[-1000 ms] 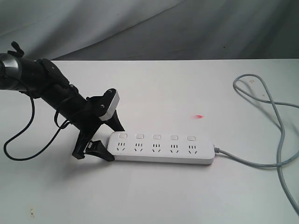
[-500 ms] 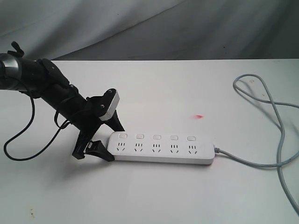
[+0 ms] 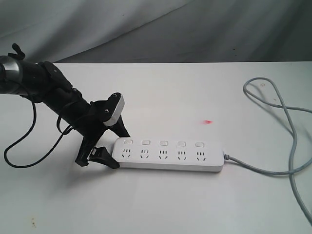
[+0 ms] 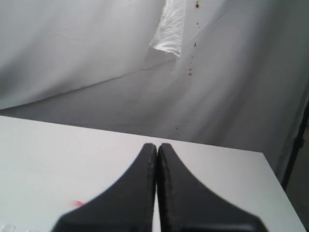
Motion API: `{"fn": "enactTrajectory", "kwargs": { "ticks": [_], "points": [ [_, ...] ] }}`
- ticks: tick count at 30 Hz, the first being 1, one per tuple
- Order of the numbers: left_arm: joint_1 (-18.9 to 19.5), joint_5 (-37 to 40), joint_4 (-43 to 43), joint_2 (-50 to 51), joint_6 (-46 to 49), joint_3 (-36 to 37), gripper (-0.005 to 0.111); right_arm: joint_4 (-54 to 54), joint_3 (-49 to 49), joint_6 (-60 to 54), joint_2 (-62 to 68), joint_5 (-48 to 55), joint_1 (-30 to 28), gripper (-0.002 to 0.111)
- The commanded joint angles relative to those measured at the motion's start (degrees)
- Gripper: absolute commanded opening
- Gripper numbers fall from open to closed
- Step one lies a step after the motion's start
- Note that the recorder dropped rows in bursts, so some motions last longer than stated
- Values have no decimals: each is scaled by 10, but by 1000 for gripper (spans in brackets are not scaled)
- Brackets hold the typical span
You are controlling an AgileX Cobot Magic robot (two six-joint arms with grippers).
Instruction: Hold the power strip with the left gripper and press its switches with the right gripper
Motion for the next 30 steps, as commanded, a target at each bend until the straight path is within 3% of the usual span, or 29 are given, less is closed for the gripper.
{"fn": "enactTrajectory", "kwargs": {
  "ticks": [1,5,10,18,30],
  "points": [
    [-2,5,-10,-3,2,-3,23,26,82,-6,-48,-65,-16,0],
    [-2,5,-10,-3,2,-3,23,41,164,-6,-109,-65,-55,0],
    [-2,5,-10,-3,2,-3,23,60,237,-6,-137,-78,-56,0],
    [-2,5,-10,-3,2,-3,23,64,237,-5,-137,-3,-56,0],
    [-2,5,-10,-3,2,-3,23,64,237,-6,-137,-4,-56,0]
  ]
}}
